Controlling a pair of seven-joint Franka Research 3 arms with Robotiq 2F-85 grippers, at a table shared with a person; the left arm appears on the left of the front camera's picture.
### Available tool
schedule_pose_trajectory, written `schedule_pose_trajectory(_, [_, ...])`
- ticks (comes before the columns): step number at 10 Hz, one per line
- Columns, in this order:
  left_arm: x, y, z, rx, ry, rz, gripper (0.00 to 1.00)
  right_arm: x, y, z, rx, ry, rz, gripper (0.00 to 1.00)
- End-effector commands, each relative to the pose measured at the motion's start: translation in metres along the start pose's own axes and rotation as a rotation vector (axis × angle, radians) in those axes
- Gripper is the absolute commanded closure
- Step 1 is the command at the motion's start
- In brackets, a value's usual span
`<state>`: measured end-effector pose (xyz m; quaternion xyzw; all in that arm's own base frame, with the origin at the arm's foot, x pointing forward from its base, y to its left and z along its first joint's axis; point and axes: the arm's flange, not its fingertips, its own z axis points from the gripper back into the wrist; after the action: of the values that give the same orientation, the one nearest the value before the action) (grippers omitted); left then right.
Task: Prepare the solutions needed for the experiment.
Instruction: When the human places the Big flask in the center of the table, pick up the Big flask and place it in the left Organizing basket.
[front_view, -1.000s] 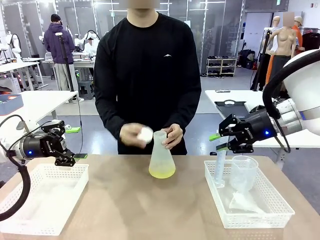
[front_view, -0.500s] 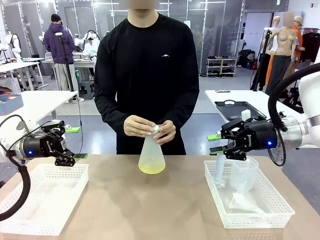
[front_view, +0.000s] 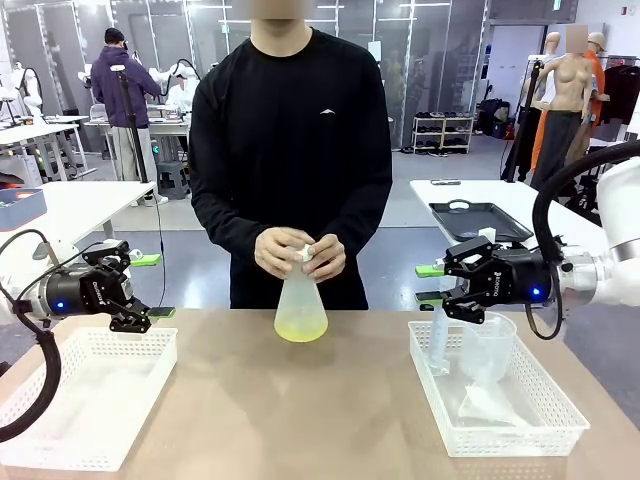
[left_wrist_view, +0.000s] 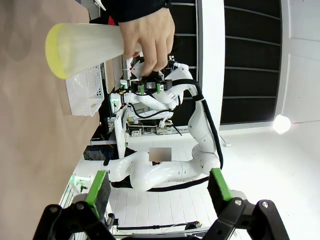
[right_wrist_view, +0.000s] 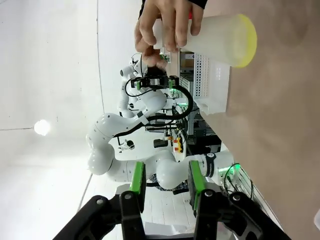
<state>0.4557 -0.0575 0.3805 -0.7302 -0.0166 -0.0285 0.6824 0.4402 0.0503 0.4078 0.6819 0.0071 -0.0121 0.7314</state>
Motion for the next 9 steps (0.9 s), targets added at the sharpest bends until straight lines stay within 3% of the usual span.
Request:
schedule_pose_trajectory(1, [-0.0001,-0.0017,0.0007,-0.003,0.006,-0.003,0.00,-0.0014,0.0007,0.0012,-0.005,0.001,0.003,0.55])
schedule_pose_trajectory(9, [-0.0001,-0.0017,0.0007,-0.003,0.006,-0.003,0.00,-0.0014,0.0007,0.0012,-0.005,0.001,0.003,0.55])
